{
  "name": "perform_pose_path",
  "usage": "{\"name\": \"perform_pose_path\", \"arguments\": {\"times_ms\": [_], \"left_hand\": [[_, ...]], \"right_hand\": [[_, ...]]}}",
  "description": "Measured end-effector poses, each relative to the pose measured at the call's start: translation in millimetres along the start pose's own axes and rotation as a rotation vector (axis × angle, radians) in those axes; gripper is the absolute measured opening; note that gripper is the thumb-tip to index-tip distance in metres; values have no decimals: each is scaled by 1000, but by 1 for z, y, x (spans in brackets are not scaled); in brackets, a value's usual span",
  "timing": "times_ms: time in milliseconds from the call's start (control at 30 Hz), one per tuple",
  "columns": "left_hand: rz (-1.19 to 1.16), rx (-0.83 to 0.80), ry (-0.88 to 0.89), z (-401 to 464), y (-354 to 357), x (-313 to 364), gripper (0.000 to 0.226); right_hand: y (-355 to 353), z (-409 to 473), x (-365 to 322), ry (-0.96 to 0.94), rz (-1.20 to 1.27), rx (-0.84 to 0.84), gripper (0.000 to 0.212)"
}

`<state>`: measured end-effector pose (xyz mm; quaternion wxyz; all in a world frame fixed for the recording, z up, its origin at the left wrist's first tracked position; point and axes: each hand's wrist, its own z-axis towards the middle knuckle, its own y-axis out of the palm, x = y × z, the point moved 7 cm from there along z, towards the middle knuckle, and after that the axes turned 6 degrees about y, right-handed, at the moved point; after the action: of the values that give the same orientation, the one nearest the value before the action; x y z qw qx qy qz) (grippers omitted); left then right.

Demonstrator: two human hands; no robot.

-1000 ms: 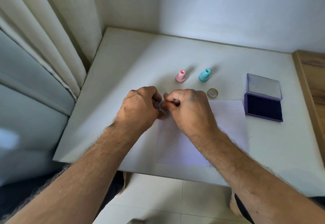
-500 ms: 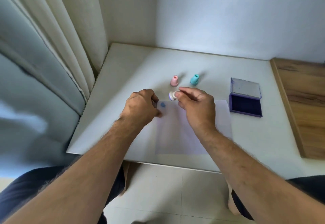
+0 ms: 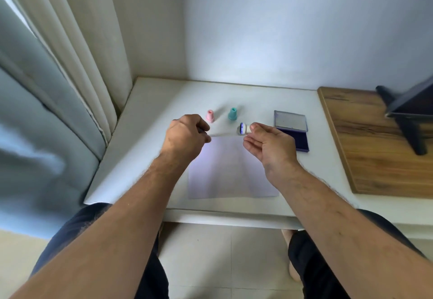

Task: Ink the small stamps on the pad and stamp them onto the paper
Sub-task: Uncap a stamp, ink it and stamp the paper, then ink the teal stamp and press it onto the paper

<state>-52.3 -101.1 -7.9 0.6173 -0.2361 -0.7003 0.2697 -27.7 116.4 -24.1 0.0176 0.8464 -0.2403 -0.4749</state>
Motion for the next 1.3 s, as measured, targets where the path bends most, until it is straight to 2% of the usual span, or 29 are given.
{"name": "perform_pose_path", "arguments": {"times_ms": [167, 300, 400, 467, 533, 633, 800, 900, 1033, 1200, 1300], "left_hand": [[12, -49, 43, 3, 34, 17, 15], [117, -9, 167, 17, 54, 35, 18], [298, 2, 312, 35, 67, 54, 28], [477, -55, 430, 45, 79, 66, 34], [658, -116, 498, 52, 92, 75, 32], [874, -145, 523, 55, 105, 81, 26], [995, -151, 498, 58, 117, 87, 33], [971, -180, 464, 64, 118, 87, 27], [830, -203, 438, 66, 111, 86, 19], [421, -96, 301, 49, 77, 87, 19], [166, -54, 204, 32, 57, 82, 22]], "right_hand": [[-23, 25, 3, 37, 36, 78, 7], [-31, 46, 7, 87, 66, 103, 13], [-31, 60, 5, 96, 110, 110, 17], [-29, 67, 1, 91, 143, 112, 19], [-30, 73, -2, 86, 165, 120, 19], [-33, 79, -4, 78, 198, 124, 19], [-35, 84, -7, 66, 242, 116, 26], [-35, 85, -7, 68, 261, 114, 25], [-35, 85, -9, 75, 287, 109, 26], [-30, 77, -10, 93, 326, 76, 27], [-23, 69, -10, 94, 338, 13, 20]]}}
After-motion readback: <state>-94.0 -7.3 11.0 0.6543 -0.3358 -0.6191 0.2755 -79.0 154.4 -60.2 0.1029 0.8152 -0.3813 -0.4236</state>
